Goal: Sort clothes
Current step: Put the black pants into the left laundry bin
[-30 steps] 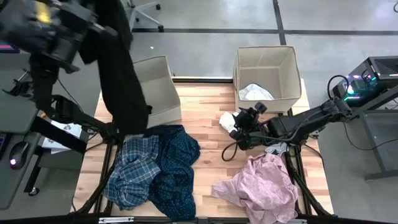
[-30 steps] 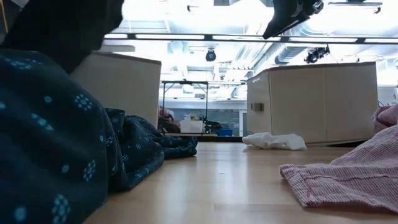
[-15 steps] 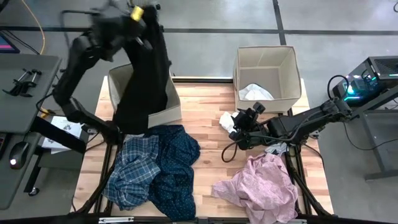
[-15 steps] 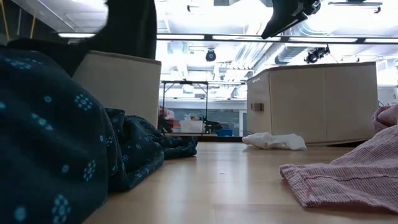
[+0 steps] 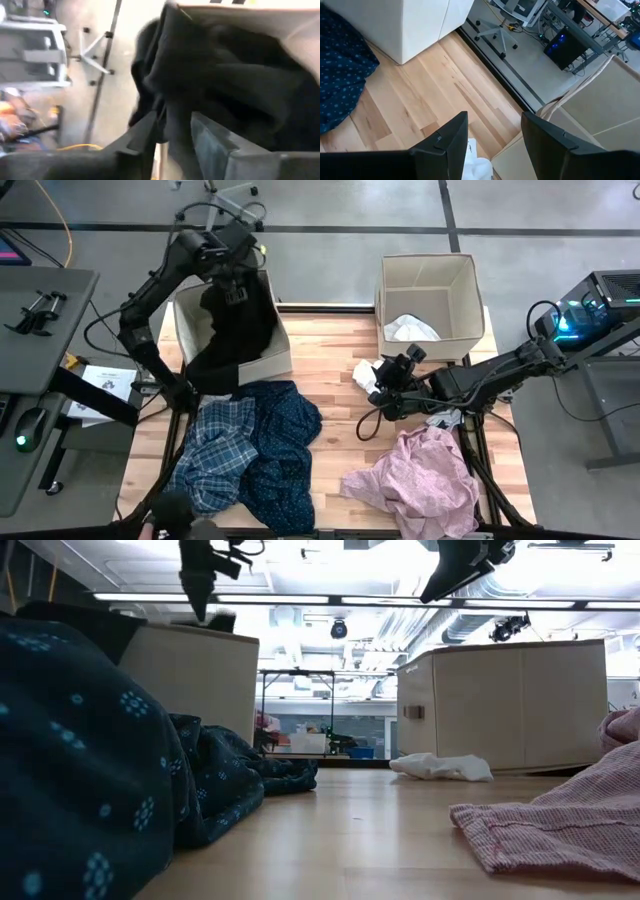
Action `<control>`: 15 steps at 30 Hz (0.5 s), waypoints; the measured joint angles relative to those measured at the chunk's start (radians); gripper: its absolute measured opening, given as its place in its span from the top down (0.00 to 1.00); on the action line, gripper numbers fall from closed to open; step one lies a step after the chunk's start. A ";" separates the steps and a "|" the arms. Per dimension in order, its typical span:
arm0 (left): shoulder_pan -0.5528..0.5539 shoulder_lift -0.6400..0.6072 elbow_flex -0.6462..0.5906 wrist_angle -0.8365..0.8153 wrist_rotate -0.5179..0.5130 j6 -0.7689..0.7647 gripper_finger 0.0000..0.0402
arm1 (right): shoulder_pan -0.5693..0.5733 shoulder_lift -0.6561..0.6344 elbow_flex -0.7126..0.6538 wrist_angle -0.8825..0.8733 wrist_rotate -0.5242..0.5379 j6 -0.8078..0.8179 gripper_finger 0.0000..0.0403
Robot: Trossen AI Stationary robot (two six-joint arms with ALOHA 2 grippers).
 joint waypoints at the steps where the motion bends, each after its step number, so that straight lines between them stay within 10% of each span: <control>1: 0.014 -0.001 0.007 -0.003 0.037 -0.021 0.69 | 0.000 0.000 0.000 0.000 -0.003 0.000 0.57; 9: 0.011 -0.076 0.013 -0.082 0.152 -0.341 0.60 | 0.000 0.000 0.000 0.000 -0.005 0.000 0.57; 15: -0.193 -0.192 -0.040 -0.065 0.284 -0.424 0.65 | 0.000 0.000 0.000 0.003 -0.006 0.009 0.57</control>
